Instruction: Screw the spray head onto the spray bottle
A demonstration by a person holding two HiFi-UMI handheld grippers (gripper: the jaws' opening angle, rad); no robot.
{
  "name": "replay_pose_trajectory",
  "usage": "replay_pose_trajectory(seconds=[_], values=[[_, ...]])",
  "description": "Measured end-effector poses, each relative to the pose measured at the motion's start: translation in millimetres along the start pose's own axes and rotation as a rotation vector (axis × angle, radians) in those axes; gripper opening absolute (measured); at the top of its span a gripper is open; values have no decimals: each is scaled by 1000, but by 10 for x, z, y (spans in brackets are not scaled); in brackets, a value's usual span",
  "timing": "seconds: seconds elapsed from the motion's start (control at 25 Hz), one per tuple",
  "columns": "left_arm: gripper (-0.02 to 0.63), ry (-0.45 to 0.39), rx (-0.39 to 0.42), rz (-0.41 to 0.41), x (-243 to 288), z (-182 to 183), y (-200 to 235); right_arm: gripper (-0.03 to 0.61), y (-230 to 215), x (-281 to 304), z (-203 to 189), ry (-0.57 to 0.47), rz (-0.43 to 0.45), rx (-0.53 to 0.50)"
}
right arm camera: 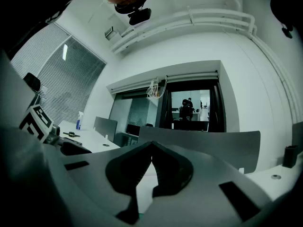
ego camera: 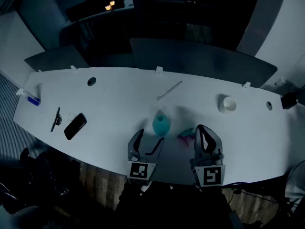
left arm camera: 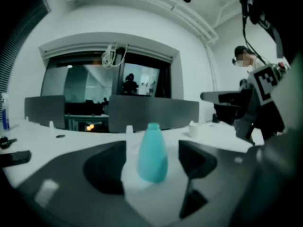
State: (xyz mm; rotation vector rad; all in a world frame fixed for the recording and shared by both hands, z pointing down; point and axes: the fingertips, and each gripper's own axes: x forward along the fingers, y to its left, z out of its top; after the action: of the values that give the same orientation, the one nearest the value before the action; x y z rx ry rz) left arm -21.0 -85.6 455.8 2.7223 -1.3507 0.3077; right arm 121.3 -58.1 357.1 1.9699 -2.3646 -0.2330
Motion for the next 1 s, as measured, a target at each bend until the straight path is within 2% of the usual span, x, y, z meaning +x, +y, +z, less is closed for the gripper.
replay_pose_trajectory(seconds=[0.04,0.16,0.44,0.72,0.8,0.88,1.0], values=[[357,9,5,-24,96,-43,2,6,0,36,-28,5,-6,-3],[388,28,11,-82,365,-136,17,6,11,130,-101,23,-19,-7],[388,62,15,-169,806,-255,-28,6,-74,138,-226,99,-45,-30],[350,109,42,-210,832,-336,-116,6,-236,89,-334,170,-20,-69],[348,126,50,-228,782,-353,-173,6,-307,114,-430,225,17,-72],[347,139,59,-250,720,-374,-245,6,-373,160,-620,327,100,-59],[347,153,64,-276,596,-414,-362,17,-381,215,-999,540,338,-65]])
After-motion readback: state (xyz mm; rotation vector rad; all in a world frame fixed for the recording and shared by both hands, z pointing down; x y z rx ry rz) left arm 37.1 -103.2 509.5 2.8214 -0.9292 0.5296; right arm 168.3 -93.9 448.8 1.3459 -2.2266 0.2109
